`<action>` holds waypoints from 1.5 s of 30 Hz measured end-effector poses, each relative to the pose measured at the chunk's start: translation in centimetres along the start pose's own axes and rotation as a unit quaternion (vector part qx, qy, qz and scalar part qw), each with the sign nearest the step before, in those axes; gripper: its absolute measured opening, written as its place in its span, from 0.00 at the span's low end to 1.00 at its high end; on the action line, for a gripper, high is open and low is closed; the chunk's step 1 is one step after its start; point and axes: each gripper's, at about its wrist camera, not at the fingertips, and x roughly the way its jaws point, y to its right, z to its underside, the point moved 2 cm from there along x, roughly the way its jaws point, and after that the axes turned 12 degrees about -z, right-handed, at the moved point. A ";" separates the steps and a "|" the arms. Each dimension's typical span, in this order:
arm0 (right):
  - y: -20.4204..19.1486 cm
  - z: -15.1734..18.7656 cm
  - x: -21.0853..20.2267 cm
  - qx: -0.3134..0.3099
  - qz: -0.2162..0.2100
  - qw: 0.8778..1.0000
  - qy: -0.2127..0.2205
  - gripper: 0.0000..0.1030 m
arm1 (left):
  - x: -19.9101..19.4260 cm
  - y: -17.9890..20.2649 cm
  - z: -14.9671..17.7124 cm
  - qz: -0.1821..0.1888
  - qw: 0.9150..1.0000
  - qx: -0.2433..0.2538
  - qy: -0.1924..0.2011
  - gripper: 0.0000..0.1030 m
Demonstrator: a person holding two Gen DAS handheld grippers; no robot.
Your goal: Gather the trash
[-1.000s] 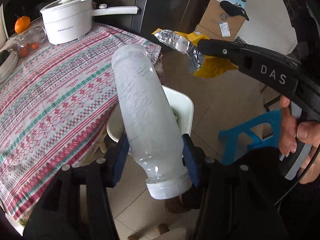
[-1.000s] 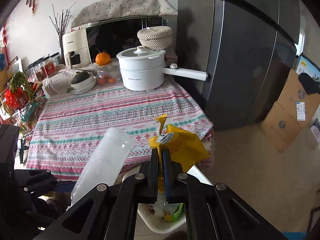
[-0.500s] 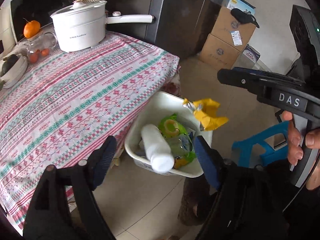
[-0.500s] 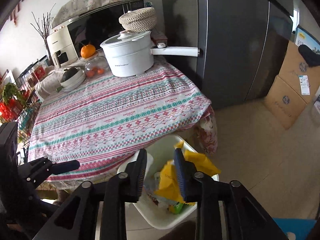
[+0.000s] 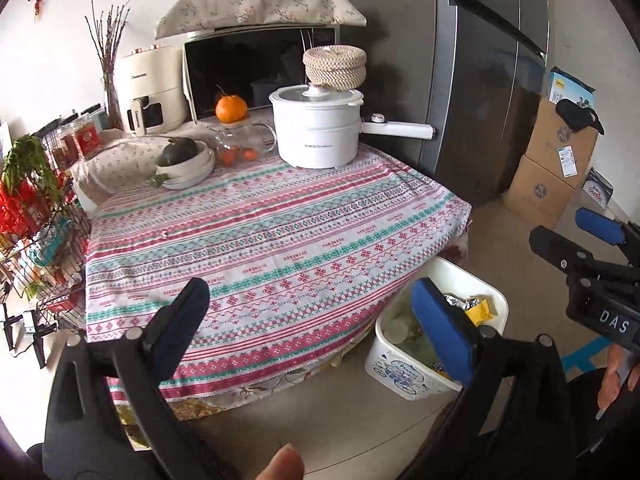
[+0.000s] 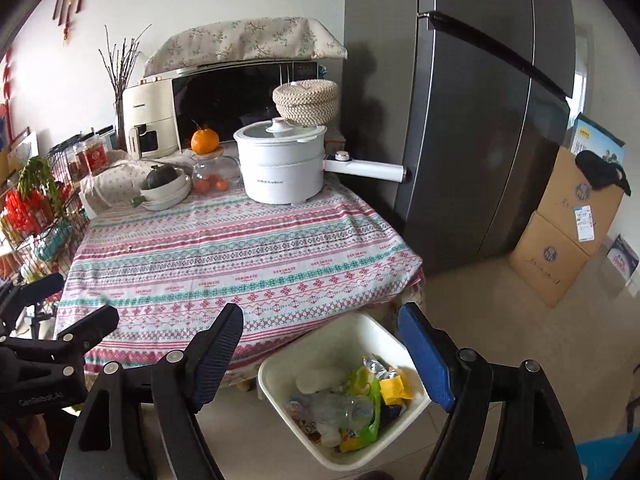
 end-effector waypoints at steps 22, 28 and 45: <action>-4.0 -1.1 -4.4 -0.025 0.016 0.998 0.063 0.90 | -4.7 -3.1 -1.1 -0.051 0.995 -0.036 0.078 0.99; -3.8 -1.2 -4.2 -0.024 0.018 0.997 0.064 0.90 | -4.8 -2.8 -1.0 -0.043 0.996 -0.033 0.077 0.99; -3.3 -1.4 -4.3 -0.024 0.031 0.997 0.071 0.91 | -4.4 -2.3 -1.5 -0.024 0.997 -0.026 0.073 0.99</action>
